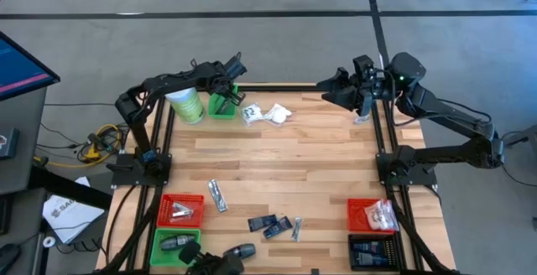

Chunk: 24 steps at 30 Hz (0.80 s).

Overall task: Pick & Place Travel size toiletries
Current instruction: Put the black comb into the top green bin

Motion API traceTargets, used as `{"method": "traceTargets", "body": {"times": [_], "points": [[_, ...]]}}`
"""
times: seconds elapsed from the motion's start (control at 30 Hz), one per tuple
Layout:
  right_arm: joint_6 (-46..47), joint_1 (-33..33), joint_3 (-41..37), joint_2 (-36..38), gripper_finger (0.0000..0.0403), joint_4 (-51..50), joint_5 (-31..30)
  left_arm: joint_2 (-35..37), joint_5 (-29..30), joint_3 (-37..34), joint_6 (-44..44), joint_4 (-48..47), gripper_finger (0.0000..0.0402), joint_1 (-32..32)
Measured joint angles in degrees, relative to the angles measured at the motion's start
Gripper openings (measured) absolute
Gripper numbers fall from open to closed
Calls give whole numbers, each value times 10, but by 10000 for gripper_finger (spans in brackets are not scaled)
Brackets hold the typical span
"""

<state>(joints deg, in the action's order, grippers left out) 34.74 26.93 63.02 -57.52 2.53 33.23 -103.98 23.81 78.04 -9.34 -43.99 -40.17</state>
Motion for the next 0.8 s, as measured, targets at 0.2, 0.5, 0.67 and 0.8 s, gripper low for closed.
{"method": "traceTargets", "body": {"times": [0.2, 0.5, 0.67, 0.8], "points": [[-2, 15, 0, 1, 291, 1, 0, -13, -2, 0, 47, 0, 3, -4], [-8, 33, 0, 1, 291, 1, 0, -73, -12, 0, 28, -11, 3, -4], [-8, 48, 0, 1, 291, 1, 0, -79, -11, 0, 11, -10, 4, -4], [-13, 62, 0, 1, 291, 1, 7, -79, -10, 0, 9, -10, 21, -4]]}}
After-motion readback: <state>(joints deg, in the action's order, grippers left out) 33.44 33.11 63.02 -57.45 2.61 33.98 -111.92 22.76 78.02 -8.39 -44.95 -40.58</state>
